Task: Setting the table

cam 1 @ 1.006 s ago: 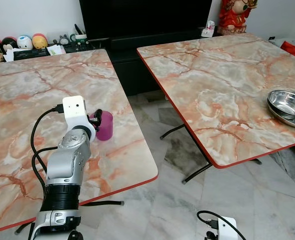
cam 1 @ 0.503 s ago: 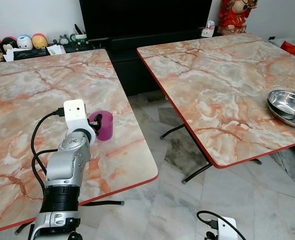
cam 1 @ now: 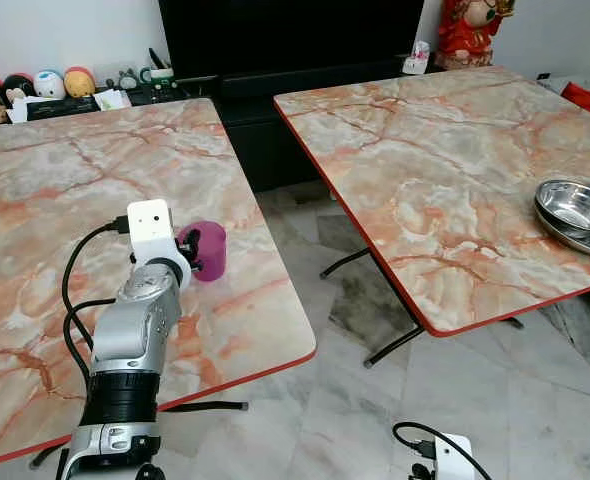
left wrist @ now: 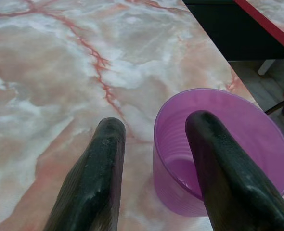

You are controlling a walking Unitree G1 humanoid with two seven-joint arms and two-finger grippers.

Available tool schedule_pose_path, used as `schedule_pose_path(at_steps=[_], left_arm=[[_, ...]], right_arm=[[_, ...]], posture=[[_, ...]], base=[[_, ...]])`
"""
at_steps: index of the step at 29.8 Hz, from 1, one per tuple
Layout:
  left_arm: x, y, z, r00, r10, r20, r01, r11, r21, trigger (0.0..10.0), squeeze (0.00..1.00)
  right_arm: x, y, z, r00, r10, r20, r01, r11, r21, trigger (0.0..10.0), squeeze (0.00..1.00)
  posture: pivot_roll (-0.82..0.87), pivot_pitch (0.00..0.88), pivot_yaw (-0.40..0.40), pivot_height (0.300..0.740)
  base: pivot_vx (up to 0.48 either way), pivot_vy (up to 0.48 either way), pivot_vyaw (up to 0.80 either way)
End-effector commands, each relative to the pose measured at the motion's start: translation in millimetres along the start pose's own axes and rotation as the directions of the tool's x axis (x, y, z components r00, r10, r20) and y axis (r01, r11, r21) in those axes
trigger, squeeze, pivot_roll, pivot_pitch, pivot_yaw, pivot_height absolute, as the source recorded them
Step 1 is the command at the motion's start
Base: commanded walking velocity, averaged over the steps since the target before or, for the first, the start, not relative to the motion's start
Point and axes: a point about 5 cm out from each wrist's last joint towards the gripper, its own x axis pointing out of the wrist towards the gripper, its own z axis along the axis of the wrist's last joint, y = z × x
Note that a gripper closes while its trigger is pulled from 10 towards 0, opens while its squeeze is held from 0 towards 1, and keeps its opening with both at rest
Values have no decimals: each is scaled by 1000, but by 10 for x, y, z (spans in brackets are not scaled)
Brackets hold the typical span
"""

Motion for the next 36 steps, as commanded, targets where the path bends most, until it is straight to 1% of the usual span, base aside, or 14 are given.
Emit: schedule_pose_path(at_steps=[1, 5, 6, 7, 9, 10, 25, 36], left_arm=[[-4, 29, -111, 999, 10, -52, -9, 1000, 12, 10000, 0], [-5, 17, -116, 998, 3, -55, -3, 1000, 8, 10000, 0], [-6, 14, -115, 998, 2, -55, -1, 1000, 8, 8039, 0], [-6, 8, -108, 999, -1, -52, 1, 1000, 8, 2392, 0], [-6, 3, -104, 999, -3, -51, 3, 1000, 7, 2392, 0], [-8, -3, -98, 999, -6, -47, 7, 1000, 7, 0, 0], [-12, 10, -75, 999, -5, -33, 5, 1000, 6, 0, 0], [-14, -16, -77, 999, -22, -26, 22, 1000, 13, 0, 0]], right_arm=[[-2, -22, -7, 1000, -4, -4, 4, 1000, -2, 10000, 0], [-2, -22, -8, 1000, -6, -4, 6, 1000, -2, 10000, 0], [-2, -22, -8, 1000, -6, -4, 6, 1000, -1, 10000, 0], [-2, -23, -7, 1000, -6, -4, 6, 1000, -1, 10000, 0], [-2, -23, -7, 1000, -6, -4, 6, 1000, -1, 10000, 0], [-2, -24, -6, 1000, -5, -3, 5, 1000, -2, 10000, 0], [-2, -19, -7, 1000, -4, -3, 4, 1000, -5, 10000, 0], [-2, -18, -6, 1000, -3, -3, 3, 1000, -3, 10000, 0]], posture=[[113, 0, 10, 740], [112, 0, 11, 740], [112, 0, 11, 740], [113, 0, 10, 740], [113, 0, 10, 740], [112, 0, 9, 740], [114, 0, 11, 740], [114, 0, 10, 740]], base=[[0, 0, 0], [0, 0, 0], [0, 0, 0], [0, 0, 0], [0, 0, 0], [0, 0, 0], [0, 0, 0], [0, 0, 0]])
